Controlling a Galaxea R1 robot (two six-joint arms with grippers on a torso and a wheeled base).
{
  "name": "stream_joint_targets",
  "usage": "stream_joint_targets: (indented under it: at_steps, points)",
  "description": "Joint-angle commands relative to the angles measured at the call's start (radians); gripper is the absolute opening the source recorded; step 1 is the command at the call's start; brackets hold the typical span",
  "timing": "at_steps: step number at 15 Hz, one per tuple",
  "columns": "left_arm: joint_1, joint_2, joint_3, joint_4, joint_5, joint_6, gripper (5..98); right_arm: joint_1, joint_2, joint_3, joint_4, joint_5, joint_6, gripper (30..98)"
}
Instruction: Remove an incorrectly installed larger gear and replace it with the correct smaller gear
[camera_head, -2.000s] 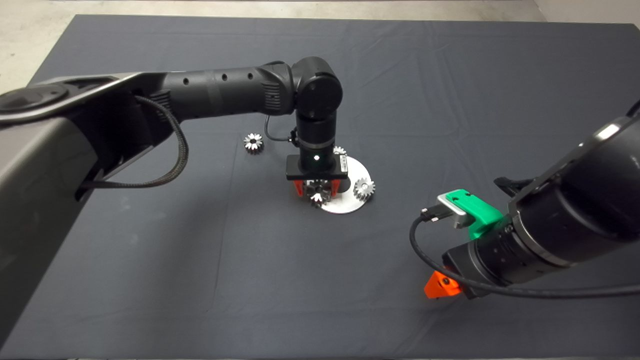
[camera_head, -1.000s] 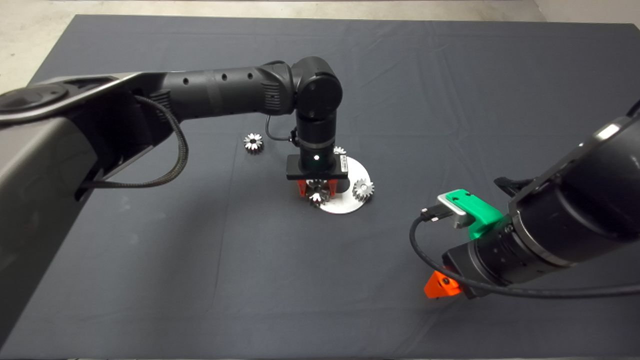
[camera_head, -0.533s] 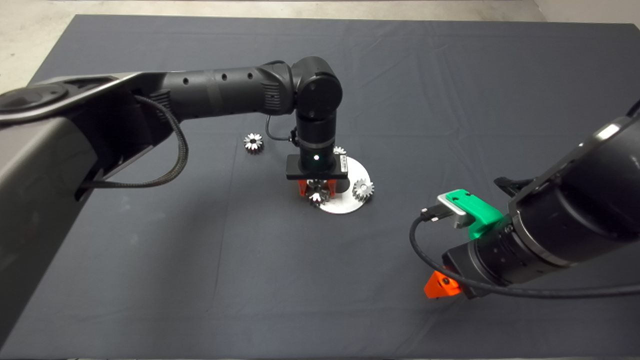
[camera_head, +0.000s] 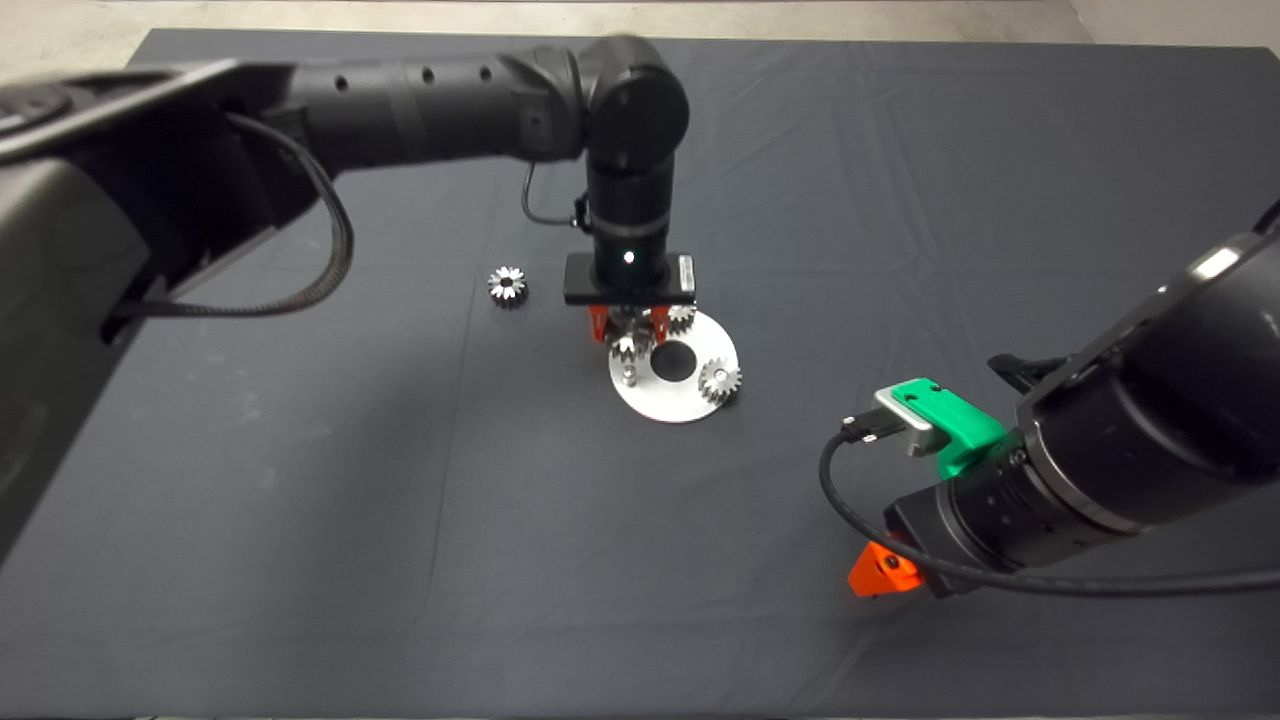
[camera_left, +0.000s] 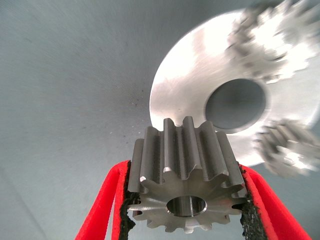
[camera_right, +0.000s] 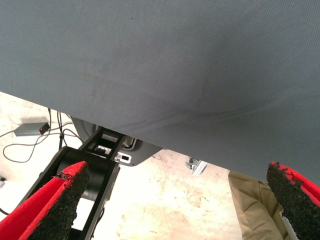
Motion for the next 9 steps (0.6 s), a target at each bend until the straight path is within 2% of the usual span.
stream_joint_targets:
  at_steps: [1,3,4,7,9]
  points:
    - [-0.062,-0.002,0.009,-0.072,0.079,0.005,39.9,0.021,-0.001,0.003,-0.005,-0.085,0.006,94.0]
    - [-0.057,-0.036,0.009,-0.072,0.079,0.011,39.9,0.021,-0.004,0.006,-0.005,-0.085,0.006,94.0]
    - [-0.056,-0.078,0.014,-0.069,0.079,0.012,39.9,0.021,-0.004,0.006,-0.005,-0.085,0.006,94.0]
    - [-0.053,-0.172,0.014,-0.066,0.079,0.057,39.9,0.021,-0.001,0.005,-0.005,-0.085,0.006,94.0]
    - [-0.047,-0.251,0.052,-0.064,0.079,0.065,39.9,0.021,0.002,0.003,-0.005,-0.085,0.006,94.0]
